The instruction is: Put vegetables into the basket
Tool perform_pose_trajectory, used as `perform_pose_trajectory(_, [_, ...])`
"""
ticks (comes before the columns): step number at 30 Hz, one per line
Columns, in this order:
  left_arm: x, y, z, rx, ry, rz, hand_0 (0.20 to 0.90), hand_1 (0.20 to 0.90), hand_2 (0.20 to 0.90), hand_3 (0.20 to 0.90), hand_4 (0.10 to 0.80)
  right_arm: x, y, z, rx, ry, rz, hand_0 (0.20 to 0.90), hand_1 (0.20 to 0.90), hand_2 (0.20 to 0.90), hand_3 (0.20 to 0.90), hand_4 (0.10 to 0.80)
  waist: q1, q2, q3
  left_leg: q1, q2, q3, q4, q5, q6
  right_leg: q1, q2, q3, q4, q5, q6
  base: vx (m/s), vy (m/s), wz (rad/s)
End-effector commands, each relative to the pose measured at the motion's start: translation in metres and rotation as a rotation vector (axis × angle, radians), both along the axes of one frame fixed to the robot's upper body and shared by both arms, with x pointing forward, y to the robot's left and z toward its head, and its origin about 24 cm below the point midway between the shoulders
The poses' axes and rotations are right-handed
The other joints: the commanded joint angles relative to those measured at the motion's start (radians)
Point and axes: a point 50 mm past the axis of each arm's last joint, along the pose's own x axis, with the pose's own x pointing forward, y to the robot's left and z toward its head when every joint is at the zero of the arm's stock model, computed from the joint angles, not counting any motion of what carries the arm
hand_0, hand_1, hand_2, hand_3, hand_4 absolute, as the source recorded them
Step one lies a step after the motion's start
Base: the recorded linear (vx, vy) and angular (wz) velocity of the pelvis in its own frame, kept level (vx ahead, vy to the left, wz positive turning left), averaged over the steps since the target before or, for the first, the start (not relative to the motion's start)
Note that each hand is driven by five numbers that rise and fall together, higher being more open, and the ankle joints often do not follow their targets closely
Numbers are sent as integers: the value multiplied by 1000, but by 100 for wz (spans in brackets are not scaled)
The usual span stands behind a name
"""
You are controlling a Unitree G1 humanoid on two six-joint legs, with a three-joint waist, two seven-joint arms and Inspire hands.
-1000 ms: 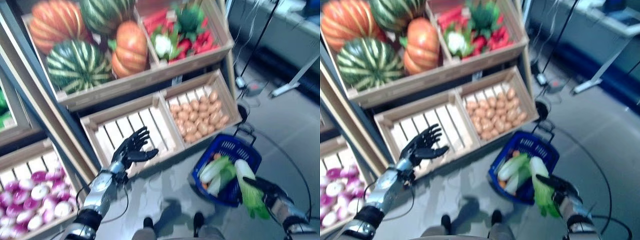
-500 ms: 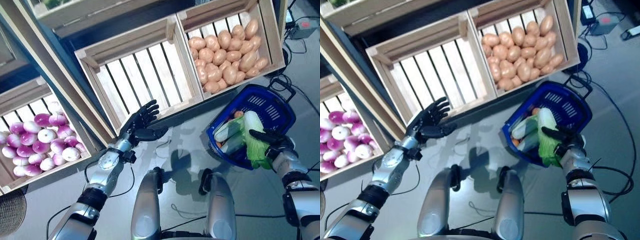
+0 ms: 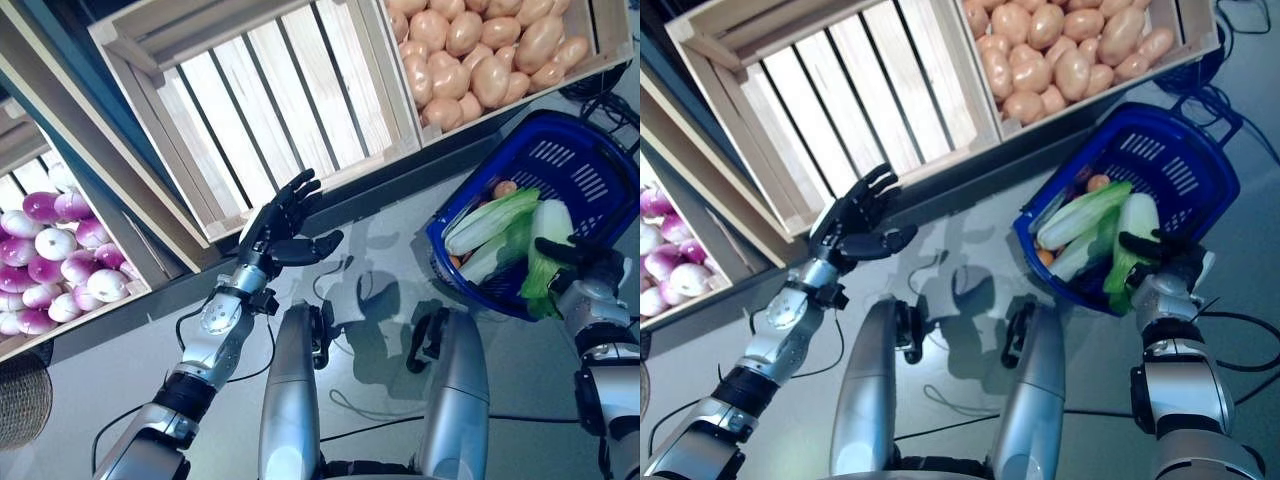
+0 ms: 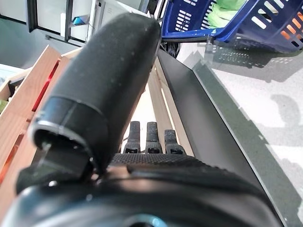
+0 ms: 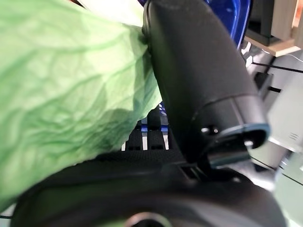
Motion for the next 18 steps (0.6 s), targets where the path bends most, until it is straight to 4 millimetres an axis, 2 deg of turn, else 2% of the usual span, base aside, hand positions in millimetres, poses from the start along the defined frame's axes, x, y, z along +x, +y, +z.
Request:
perform_pose_trajectory(1, [-4,-9,60,-94,-301,-65,900,900,900,900,800,0,-25,75,-205,-211,-99,900,900,900,900,800,-7,25,-7,44,-27,55,42,-112,32,75,19,-23,19,-7,-22,-47,-5,-6])
perform_pose_trajectory(10, [-2,-7,53,-90,-252,-78,900,900,900,900,800,-6,-31,56,-145,-178,-60,900,900,900,900,800,-3,3,-31,94,-25,39,10,-97,16,126,23,-39,-33,22,-7,27,-21,-1])
perform_pose_trajectory(11, [-2,-6,51,-89,-247,-83,900,900,900,900,800,-7,-32,54,-140,-171,-55,900,900,900,900,800,-2,1,-39,121,-19,41,-28,-83,12,151,24,-41,-75,37,-2,-45,-22,0])
perform_pose_trajectory(12, [-2,-6,51,-88,-249,-86,900,900,900,900,800,-7,-32,54,-139,-175,-53,900,900,900,900,800,-3,-1,-40,122,-17,45,-56,-46,17,153,22,-46,-107,71,-9,-54,-18,-5])
perform_pose_trajectory(18, [-3,-2,45,-90,-218,-91,900,900,900,900,800,-8,-30,45,-131,-153,-1,900,900,900,900,800,1,-13,-83,263,12,60,-264,34,1,285,21,-56,-301,133,5,23,-8,-4])
